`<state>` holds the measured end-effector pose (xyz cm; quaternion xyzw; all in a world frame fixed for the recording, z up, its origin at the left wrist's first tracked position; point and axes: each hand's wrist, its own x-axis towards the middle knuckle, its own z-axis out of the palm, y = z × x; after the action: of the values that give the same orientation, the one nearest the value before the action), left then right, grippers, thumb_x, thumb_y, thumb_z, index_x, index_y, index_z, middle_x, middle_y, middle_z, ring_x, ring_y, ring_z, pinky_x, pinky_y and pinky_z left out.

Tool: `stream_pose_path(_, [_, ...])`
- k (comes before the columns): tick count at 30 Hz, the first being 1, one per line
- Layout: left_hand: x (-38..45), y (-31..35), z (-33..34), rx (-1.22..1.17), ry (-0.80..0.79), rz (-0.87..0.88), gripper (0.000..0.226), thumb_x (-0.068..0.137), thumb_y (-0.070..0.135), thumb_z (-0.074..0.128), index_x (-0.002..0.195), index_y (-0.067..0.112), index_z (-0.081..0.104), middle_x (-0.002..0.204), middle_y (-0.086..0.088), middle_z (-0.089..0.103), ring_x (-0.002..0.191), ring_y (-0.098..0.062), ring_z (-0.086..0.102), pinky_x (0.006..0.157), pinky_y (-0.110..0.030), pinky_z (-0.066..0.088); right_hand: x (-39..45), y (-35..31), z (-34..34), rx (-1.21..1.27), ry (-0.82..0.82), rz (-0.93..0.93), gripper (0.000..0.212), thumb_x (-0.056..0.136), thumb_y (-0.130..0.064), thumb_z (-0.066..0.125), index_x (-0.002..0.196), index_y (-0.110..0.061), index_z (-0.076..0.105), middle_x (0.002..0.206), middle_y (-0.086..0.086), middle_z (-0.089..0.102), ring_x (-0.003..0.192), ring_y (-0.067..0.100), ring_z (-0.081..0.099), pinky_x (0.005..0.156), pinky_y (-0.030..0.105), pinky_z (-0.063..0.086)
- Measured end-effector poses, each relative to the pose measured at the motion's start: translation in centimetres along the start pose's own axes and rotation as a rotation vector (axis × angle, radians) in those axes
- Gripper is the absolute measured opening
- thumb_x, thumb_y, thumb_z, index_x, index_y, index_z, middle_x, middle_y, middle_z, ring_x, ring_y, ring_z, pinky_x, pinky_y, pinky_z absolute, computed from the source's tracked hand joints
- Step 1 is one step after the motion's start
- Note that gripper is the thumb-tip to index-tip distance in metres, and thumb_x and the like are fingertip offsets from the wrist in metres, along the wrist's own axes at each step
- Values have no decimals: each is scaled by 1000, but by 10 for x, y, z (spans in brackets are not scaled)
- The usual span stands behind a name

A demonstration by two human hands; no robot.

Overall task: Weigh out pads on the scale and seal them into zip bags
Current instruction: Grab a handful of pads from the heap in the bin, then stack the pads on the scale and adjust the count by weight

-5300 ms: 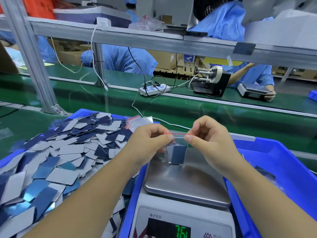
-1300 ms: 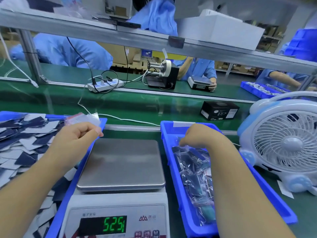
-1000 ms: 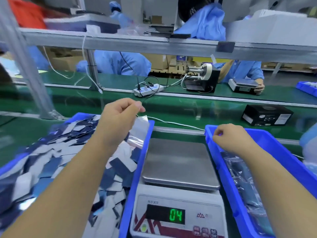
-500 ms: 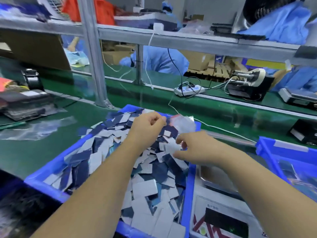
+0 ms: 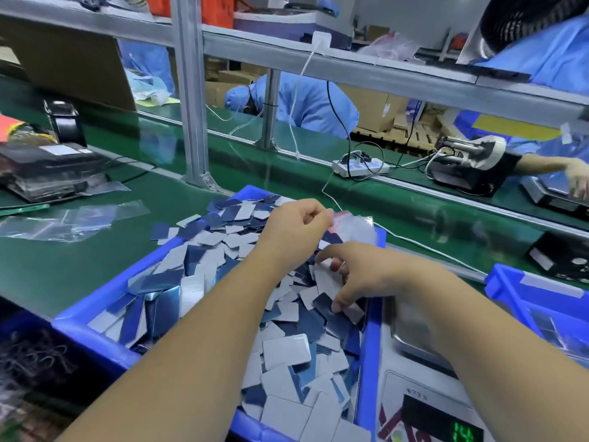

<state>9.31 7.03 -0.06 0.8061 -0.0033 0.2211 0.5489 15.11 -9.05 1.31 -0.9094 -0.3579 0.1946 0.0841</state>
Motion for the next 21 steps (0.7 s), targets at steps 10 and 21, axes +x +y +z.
stream_pose_path(10, [-1,3,0,-20,-2,-14,25,95,31,58,75,19,68,48,14,43,45,-4,35,44,-13,29,-13,-21,-2,-42,10,-72,65,60,-38,91,106,-50,46,102,-19,51,85,-2,54,67,18,45])
stream_pose_path(21, [0,6,0,-35,-9,-31,26,95,28,58,74,19,68,42,14,39,43,-5,34,43,-14,27,-40,-35,-5,-198,12,-153,35,70,-39,85,97,-23,68,82,-6,64,81,14,56,65,24,46])
